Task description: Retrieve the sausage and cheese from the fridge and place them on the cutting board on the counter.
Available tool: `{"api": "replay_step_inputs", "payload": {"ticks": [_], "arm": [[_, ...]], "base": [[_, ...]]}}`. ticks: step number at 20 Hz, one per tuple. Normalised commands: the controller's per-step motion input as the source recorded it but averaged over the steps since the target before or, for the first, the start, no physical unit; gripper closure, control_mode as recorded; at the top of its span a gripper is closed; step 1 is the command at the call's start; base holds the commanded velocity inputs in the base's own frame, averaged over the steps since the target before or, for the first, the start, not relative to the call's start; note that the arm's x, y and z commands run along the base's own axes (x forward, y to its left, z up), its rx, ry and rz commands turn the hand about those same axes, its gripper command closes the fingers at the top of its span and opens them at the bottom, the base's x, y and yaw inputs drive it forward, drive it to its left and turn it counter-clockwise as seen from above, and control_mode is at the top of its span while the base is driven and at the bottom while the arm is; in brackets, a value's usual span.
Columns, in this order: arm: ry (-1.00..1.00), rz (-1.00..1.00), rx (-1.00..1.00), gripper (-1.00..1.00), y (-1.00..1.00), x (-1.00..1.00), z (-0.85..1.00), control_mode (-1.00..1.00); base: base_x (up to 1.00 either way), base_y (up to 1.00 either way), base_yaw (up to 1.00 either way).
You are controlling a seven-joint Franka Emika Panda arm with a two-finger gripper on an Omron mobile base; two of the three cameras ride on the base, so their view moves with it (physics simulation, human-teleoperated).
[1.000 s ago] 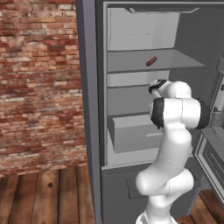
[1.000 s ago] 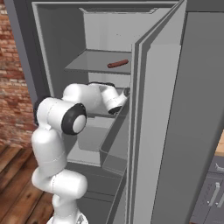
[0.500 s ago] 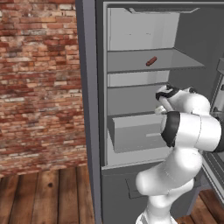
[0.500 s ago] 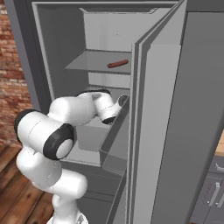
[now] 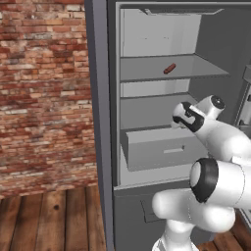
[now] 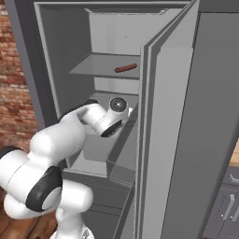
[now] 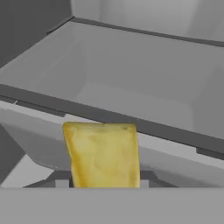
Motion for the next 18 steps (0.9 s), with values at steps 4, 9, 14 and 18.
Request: {"api": "replay_step_inputs", "payload": {"ticks": [4, 9, 14, 18], "arm": [[0.03, -0.10, 0.00, 1.00, 0.22, -0.51, 0.48, -1.00], [0.00, -0.16, 0.00, 1.00, 0.24, -0.57, 0.35, -1.00], [0.00, -0.10, 0.00, 1.00, 0.25, -0.64, 0.25, -1.00], [0.02, -0.02, 0.00, 1.00, 0.27, -0.66, 0.19, -1.00]], "base": [[0.00, 0.00, 0.00], [0.00, 0.00, 0.00], [0.00, 0.00, 0.00], [0.00, 0.00, 0.00]]}}
